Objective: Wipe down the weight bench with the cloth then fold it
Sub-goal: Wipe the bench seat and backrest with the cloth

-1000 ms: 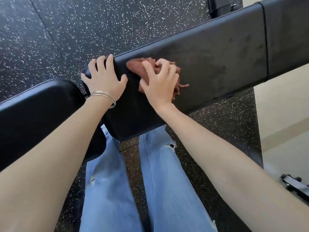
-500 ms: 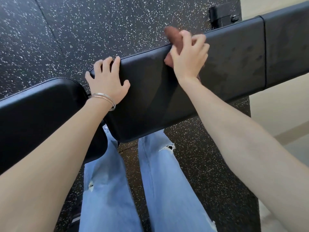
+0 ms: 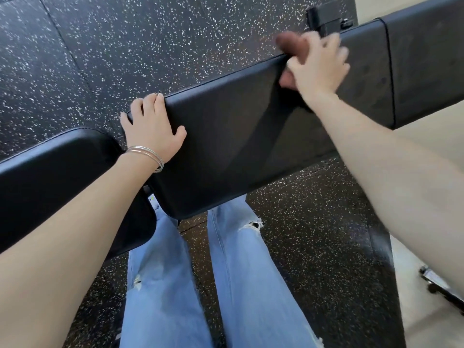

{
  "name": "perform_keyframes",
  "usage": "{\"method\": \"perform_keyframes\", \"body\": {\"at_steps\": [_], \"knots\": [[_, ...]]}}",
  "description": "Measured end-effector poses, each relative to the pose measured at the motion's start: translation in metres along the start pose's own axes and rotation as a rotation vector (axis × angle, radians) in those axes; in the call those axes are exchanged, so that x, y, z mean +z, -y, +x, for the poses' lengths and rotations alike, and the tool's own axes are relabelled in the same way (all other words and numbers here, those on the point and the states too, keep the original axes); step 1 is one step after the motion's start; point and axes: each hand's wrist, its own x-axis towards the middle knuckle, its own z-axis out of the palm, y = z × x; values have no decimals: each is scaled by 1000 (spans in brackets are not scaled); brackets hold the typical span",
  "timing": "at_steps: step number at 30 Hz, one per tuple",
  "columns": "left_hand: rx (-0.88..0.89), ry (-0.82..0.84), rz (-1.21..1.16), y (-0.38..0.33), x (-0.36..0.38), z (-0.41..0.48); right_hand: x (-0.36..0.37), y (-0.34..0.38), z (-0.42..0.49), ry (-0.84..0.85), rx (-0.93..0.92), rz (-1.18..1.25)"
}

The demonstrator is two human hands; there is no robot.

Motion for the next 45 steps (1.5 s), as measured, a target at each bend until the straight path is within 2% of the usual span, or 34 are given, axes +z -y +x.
{"method": "perform_keyframes", "body": {"at_steps": [2, 4, 8, 12, 15, 17, 19, 22, 24, 31, 34, 36, 41, 45], "knots": [[-27, -2, -1, -6, 3, -1, 0, -20, -2, -5, 157, 68], [-44, -1, -4, -9, 3, -2, 10, -10, -25, -45, 160, 80], [-13, 18, 22, -2, 0, -1, 33, 44, -104, -88, -80, 86], [74, 54, 67, 9, -6, -2, 49, 84, -179, -4, -446, 83], [120, 71, 108, 18, -9, -5, 46, 75, -179, -13, -588, 94], [133, 76, 110, 19, -10, -5, 42, 54, -165, -46, -611, 74], [131, 82, 100, 15, -9, -6, 39, 28, -151, -92, -466, 83], [107, 80, 88, 11, -6, -7, 37, -11, -146, -78, -68, 106], [109, 64, 84, 11, -4, -7, 41, -25, -155, -90, 91, 133], [160, -6, 98, 6, -2, -7, 69, 23, -242, -122, 72, 160], [156, -19, 85, -5, 0, -1, 69, 3, -231, -122, -74, 150], [175, -26, 80, -16, 1, 5, 63, -17, -209, -117, -74, 191], [217, -49, 94, -47, 3, 21, 52, -75, -132, -211, 433, 301], [193, -71, 103, -76, 9, 33, 40, -128, -82, -229, 707, 445]]}}
